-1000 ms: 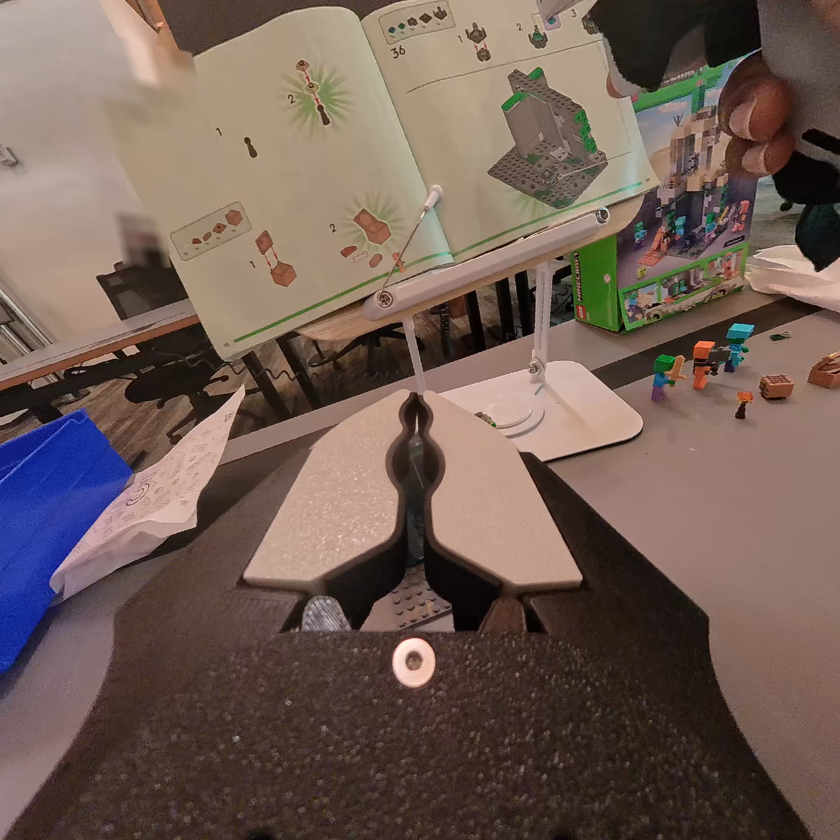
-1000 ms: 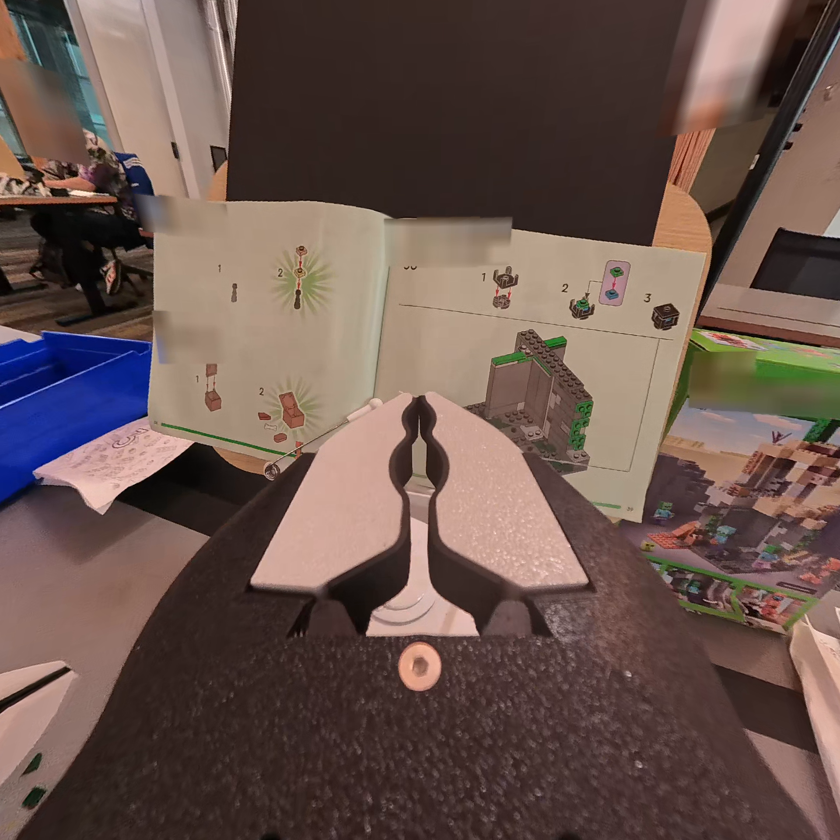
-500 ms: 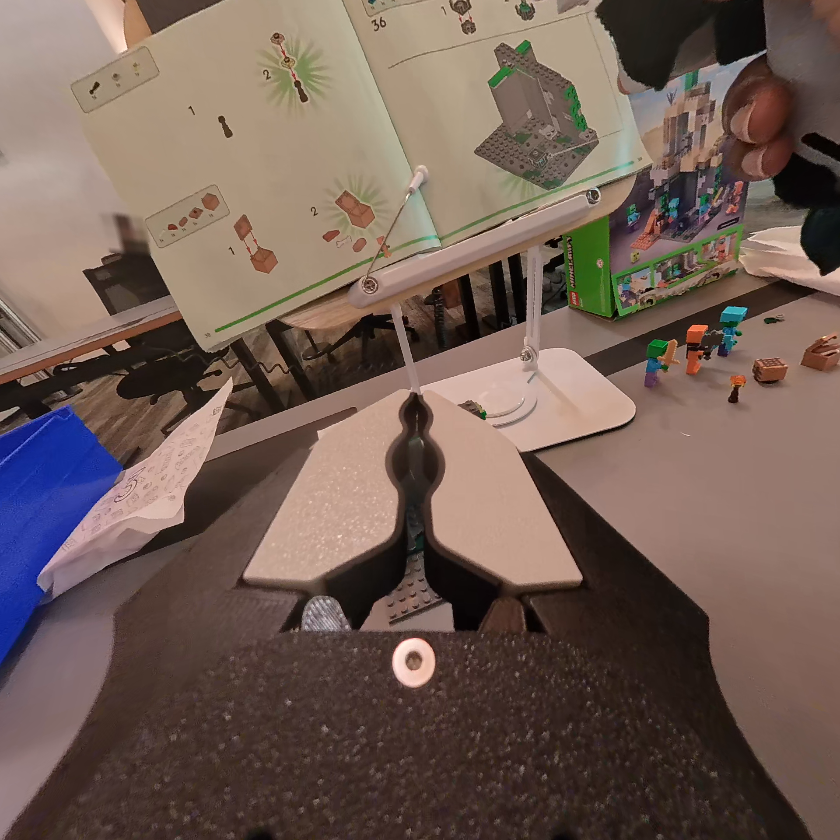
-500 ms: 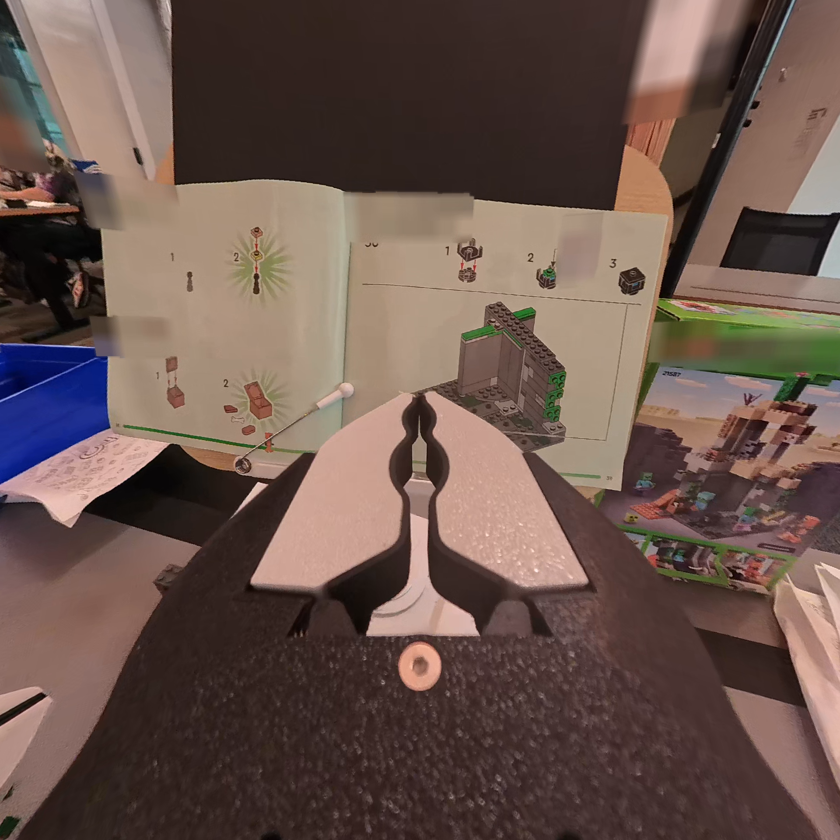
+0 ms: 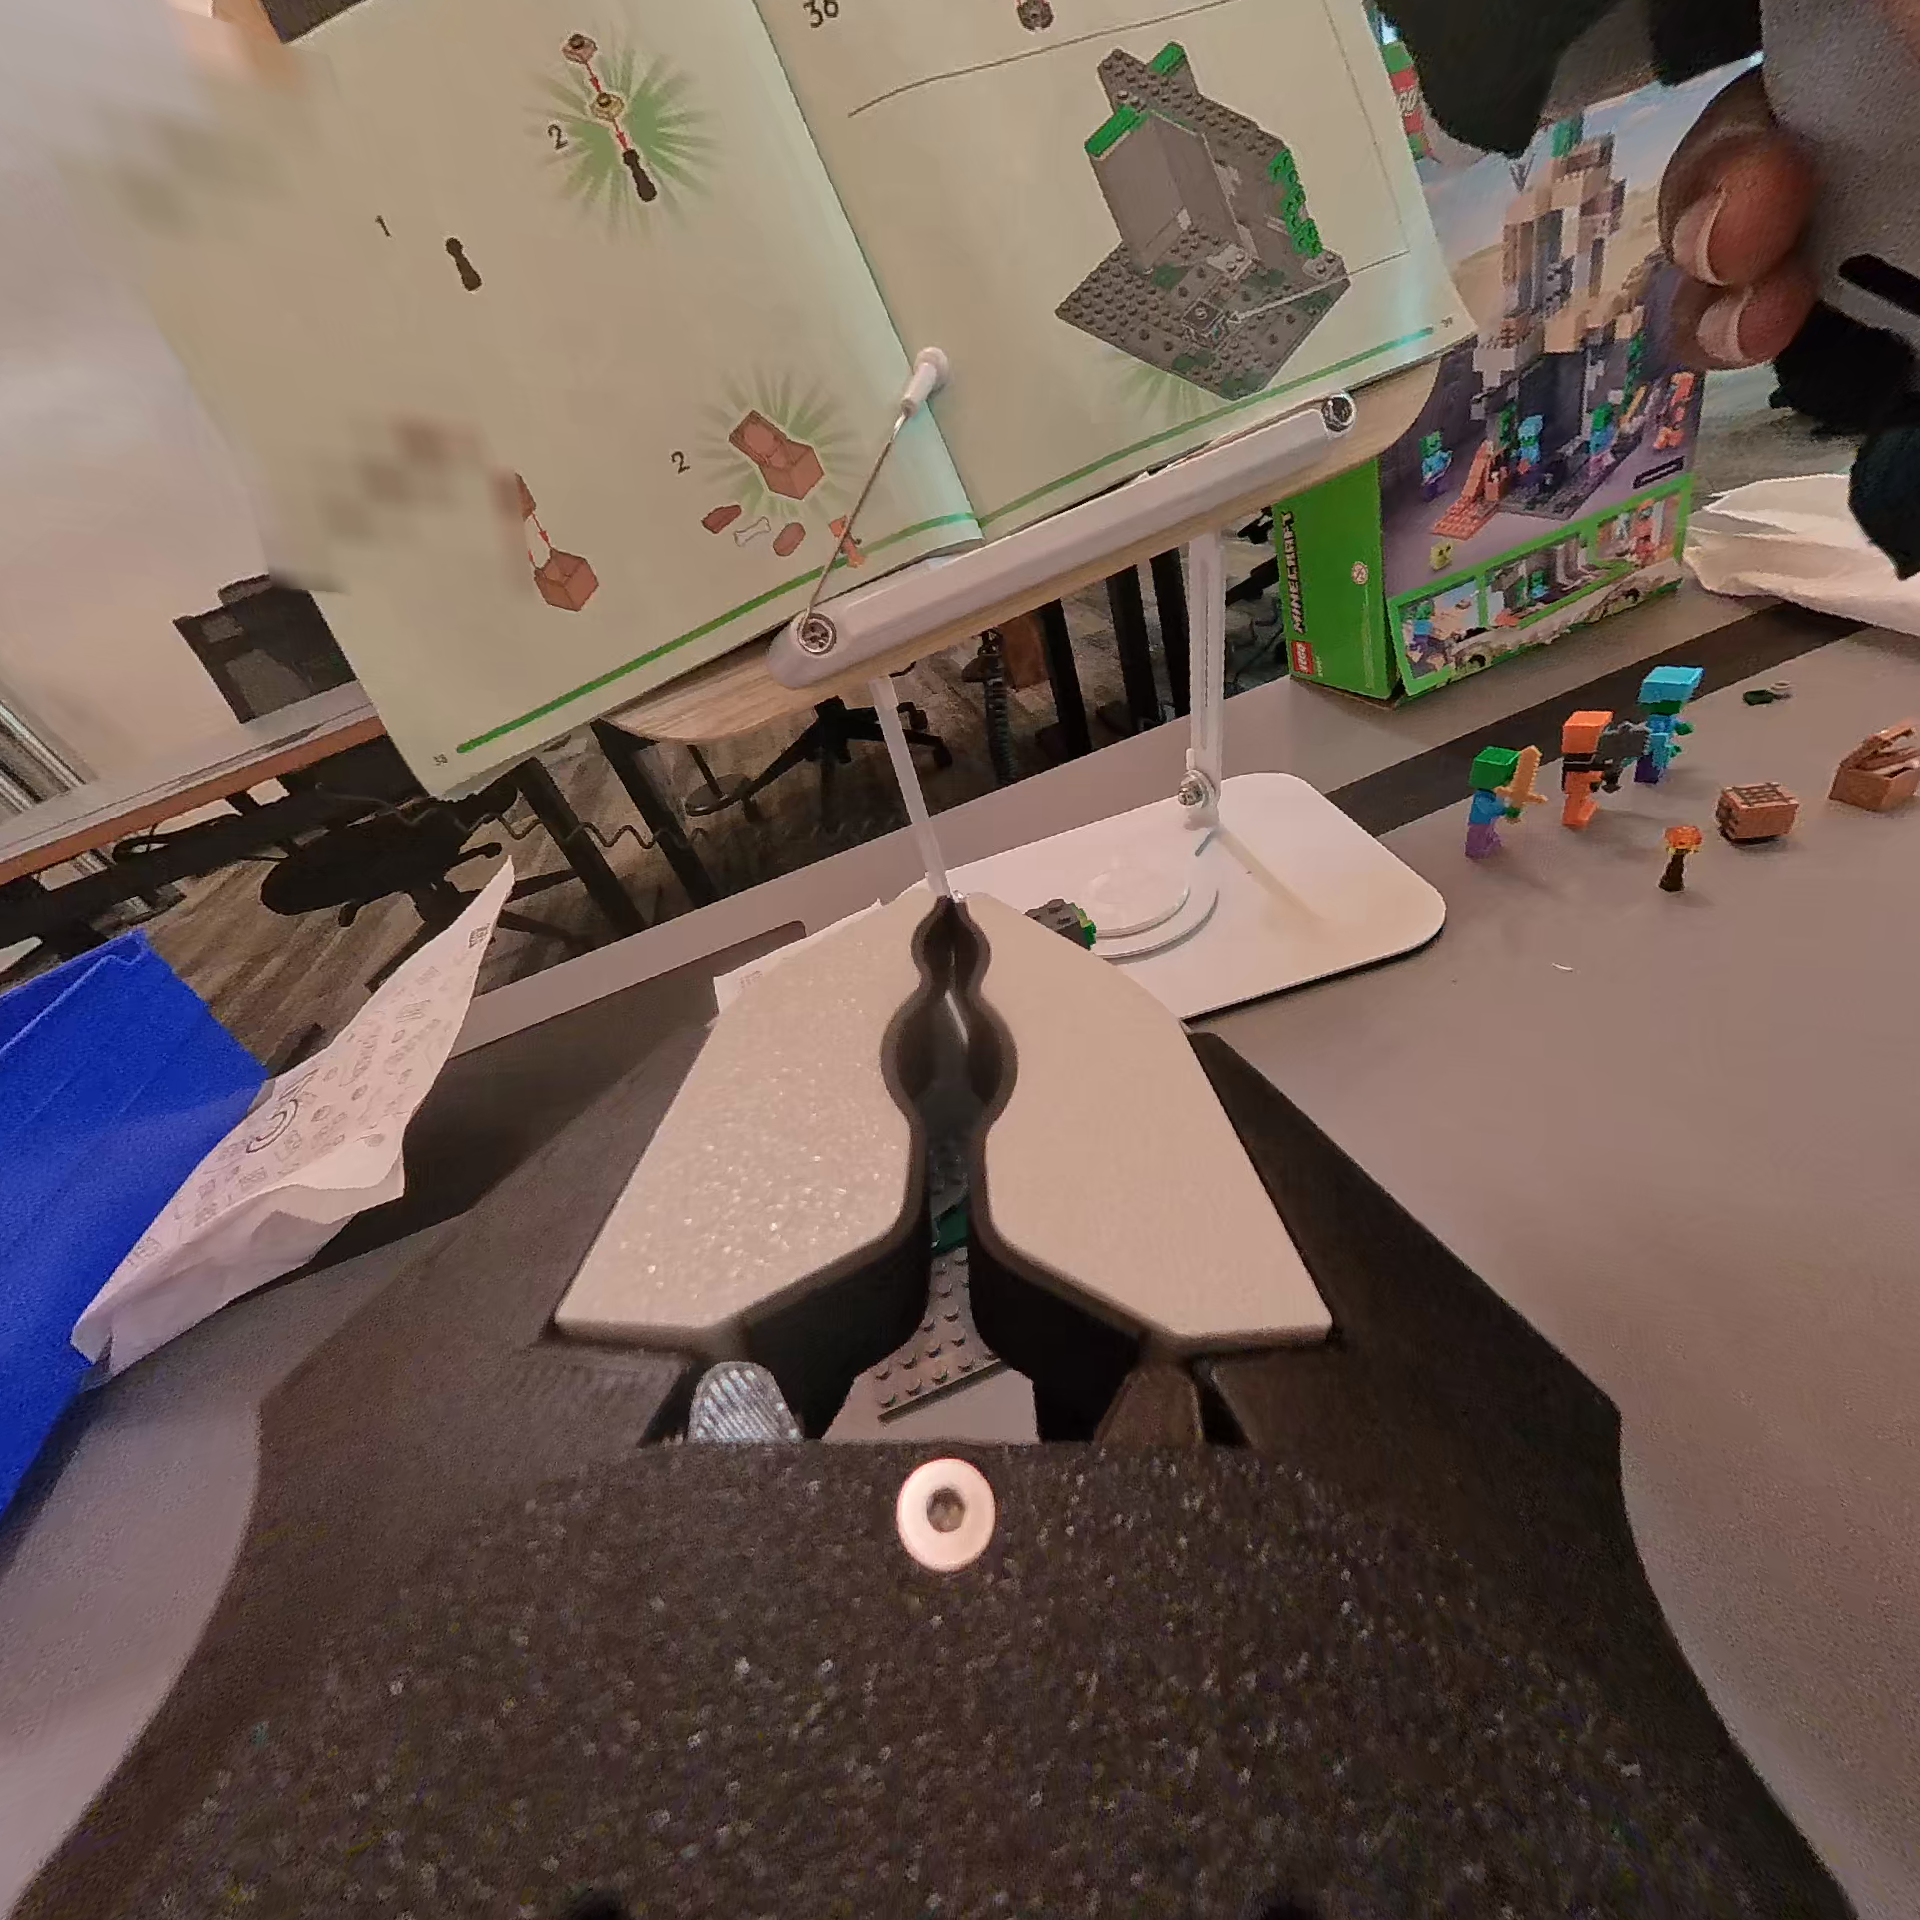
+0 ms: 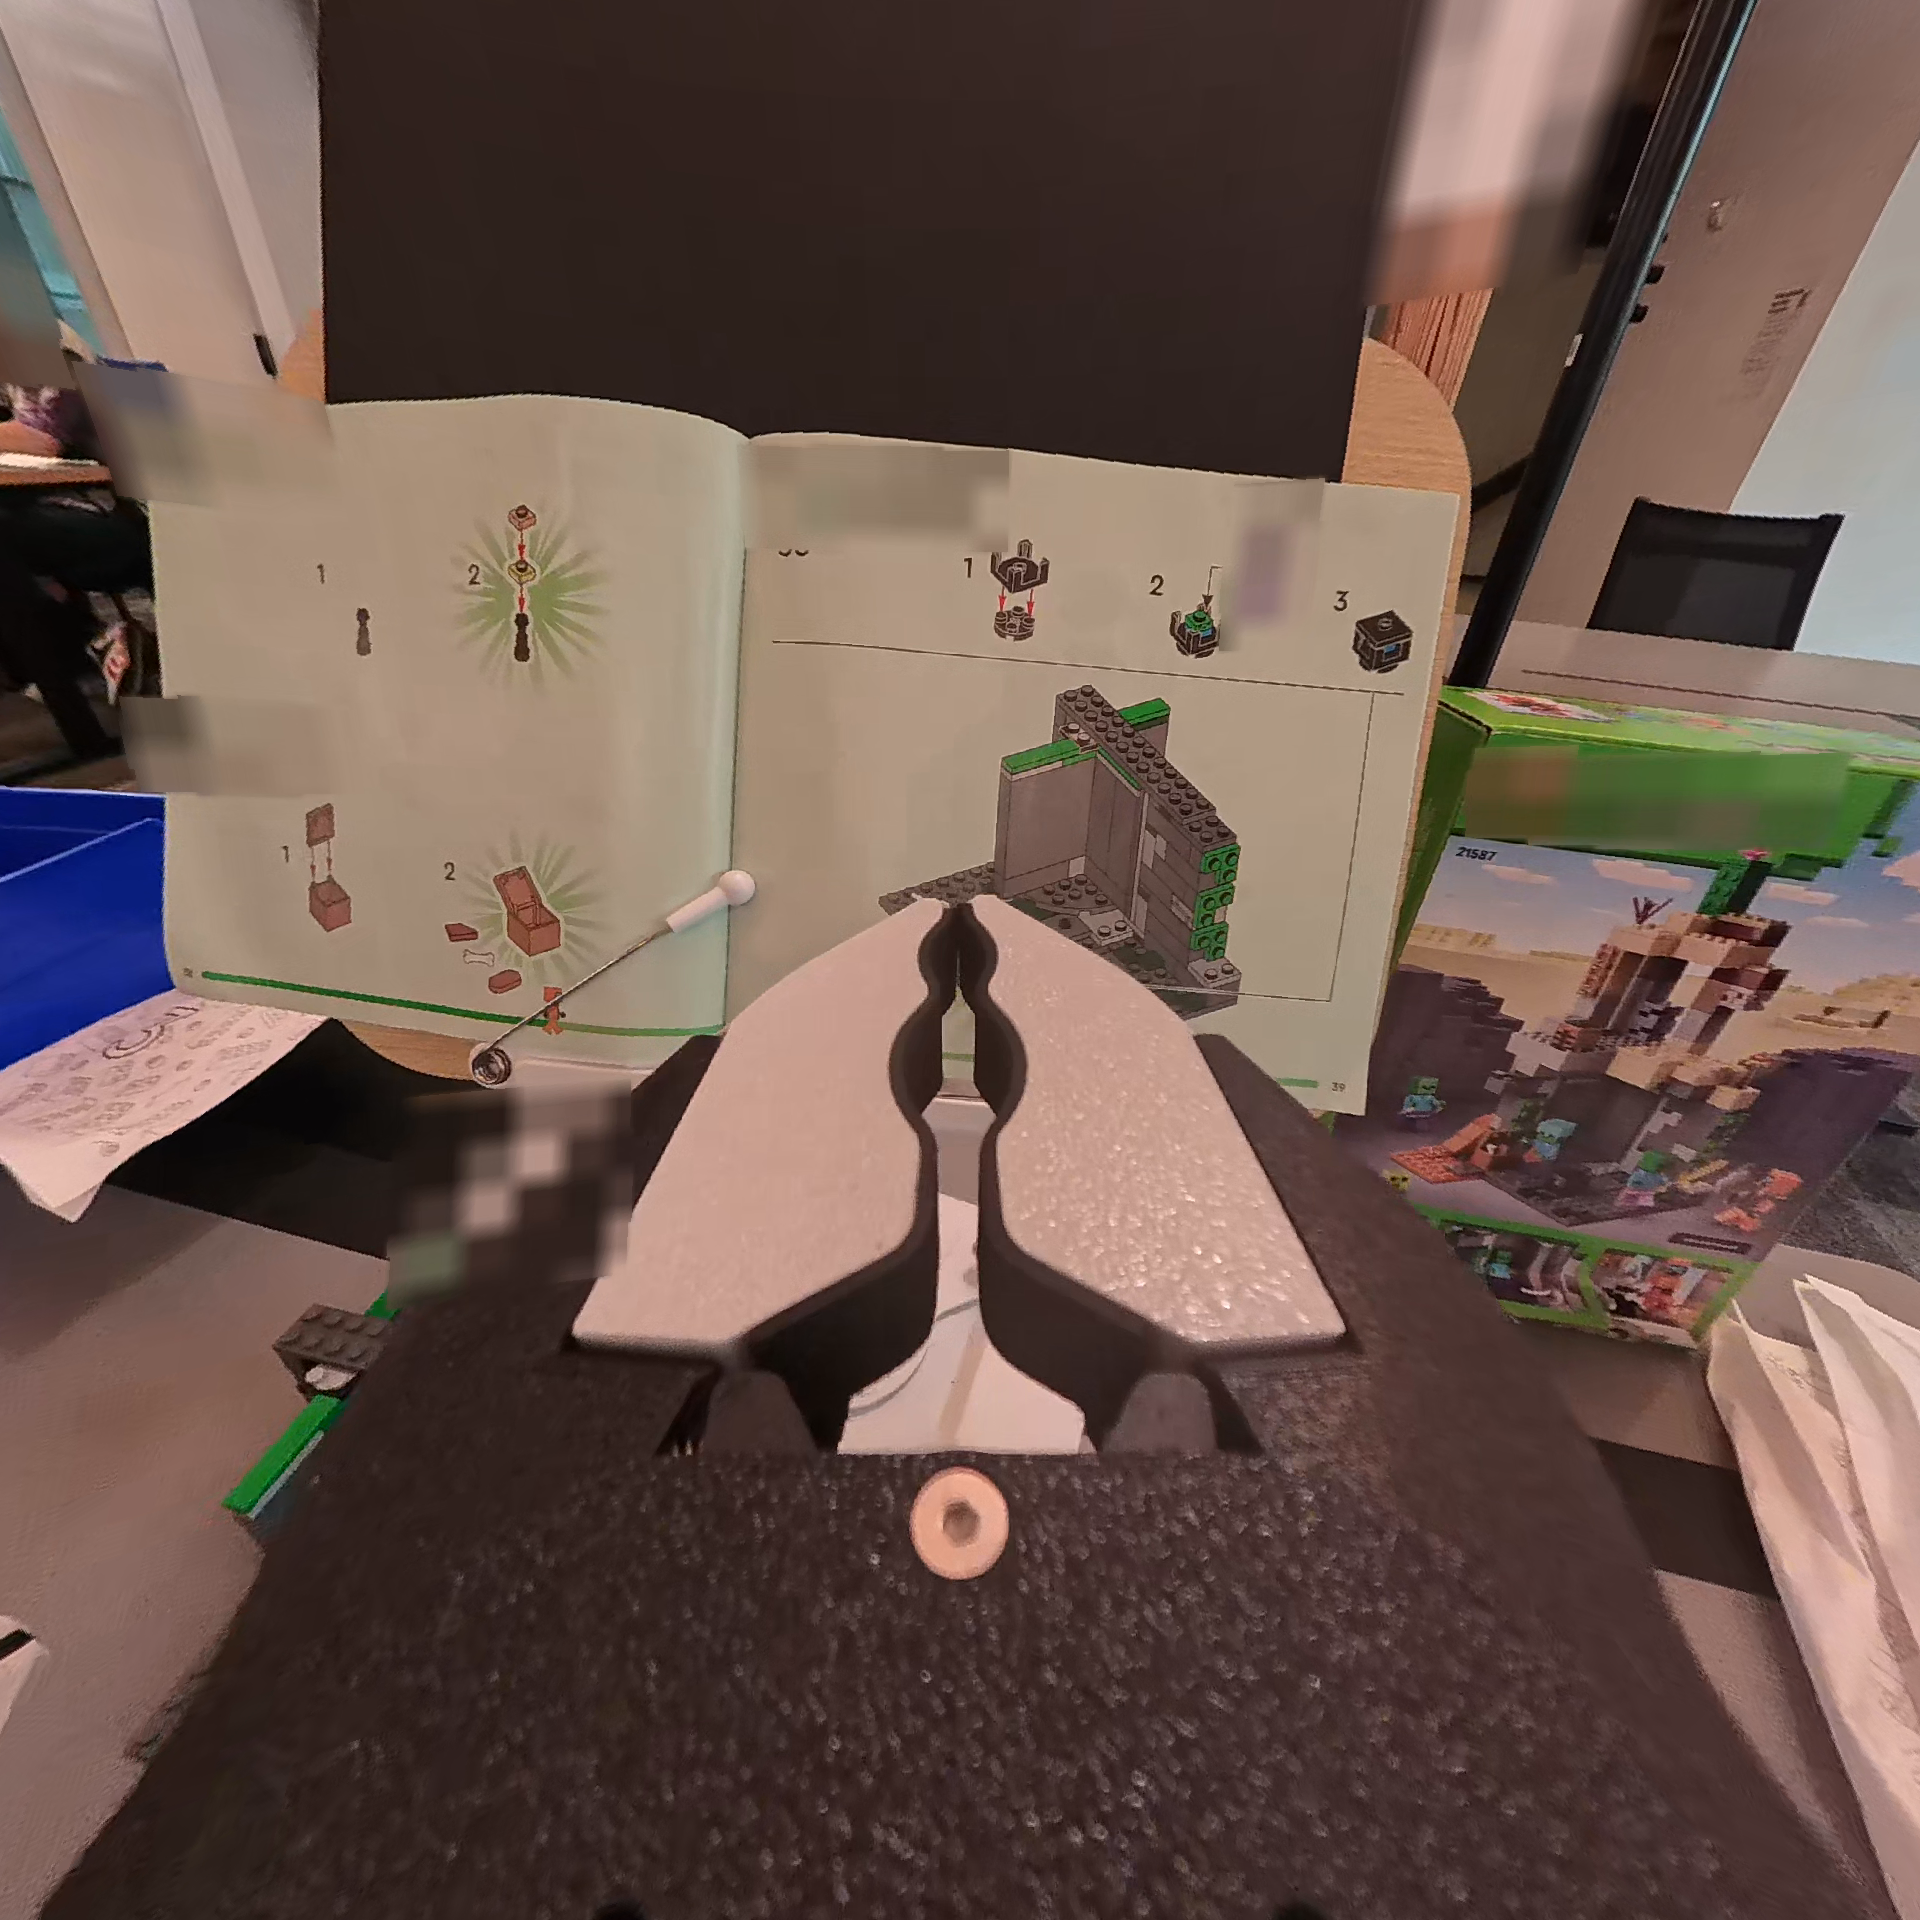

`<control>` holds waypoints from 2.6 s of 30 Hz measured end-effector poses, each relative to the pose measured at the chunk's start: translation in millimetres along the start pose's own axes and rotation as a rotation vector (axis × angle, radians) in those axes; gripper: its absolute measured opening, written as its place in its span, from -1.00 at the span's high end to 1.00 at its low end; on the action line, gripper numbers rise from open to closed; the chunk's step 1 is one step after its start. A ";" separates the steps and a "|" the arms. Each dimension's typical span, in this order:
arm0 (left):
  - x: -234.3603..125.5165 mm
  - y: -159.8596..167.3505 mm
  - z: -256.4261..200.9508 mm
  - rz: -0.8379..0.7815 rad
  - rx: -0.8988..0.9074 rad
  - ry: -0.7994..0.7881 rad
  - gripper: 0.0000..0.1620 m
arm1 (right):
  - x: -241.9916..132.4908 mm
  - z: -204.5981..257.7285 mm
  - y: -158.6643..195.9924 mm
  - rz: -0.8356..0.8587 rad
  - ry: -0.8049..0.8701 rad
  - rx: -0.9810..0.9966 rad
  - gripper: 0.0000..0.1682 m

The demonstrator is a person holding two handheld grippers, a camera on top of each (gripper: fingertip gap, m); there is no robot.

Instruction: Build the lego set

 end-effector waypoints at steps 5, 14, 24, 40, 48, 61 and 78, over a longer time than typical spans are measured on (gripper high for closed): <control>0.8 0.9 -3.0 0.004 0.007 0.006 1.00 | -1.5 -2.6 2.0 -0.005 0.007 -0.008 1.00; 1.7 1.8 -4.9 0.009 0.015 0.008 1.00 | -3.4 -9.4 6.0 -0.007 0.022 -0.022 1.00; 1.8 -10.7 -8.4 0.008 -0.033 0.022 1.00 | -8.1 -18.7 11.0 -0.016 0.026 -0.030 1.00; -10.8 -117.7 -40.5 -0.177 -0.021 0.091 1.00 | -39.3 -17.8 21.0 -0.102 -0.052 0.000 1.00; 27.5 -152.5 -33.5 -0.189 -0.030 0.102 1.00 | -58.4 -17.0 9.3 -0.130 -0.103 -0.067 1.00; 74.9 -162.2 -25.9 -0.163 0.002 0.058 1.00 | -64.7 -27.7 20.1 -0.155 -0.142 -0.078 1.00; 136.6 -203.7 25.9 -0.125 0.005 -0.058 1.00 | -57.6 -20.5 32.3 -0.126 -0.241 -0.057 1.00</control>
Point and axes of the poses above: each gripper's, where its closed fingertips meet, x out along the fingers, y out of its underside, z = x × y across the jaws, the point moved 6 cm from there along -x, back along the fingers, and after that the axes turned 9 degrees about z, right-handed, at the moved point
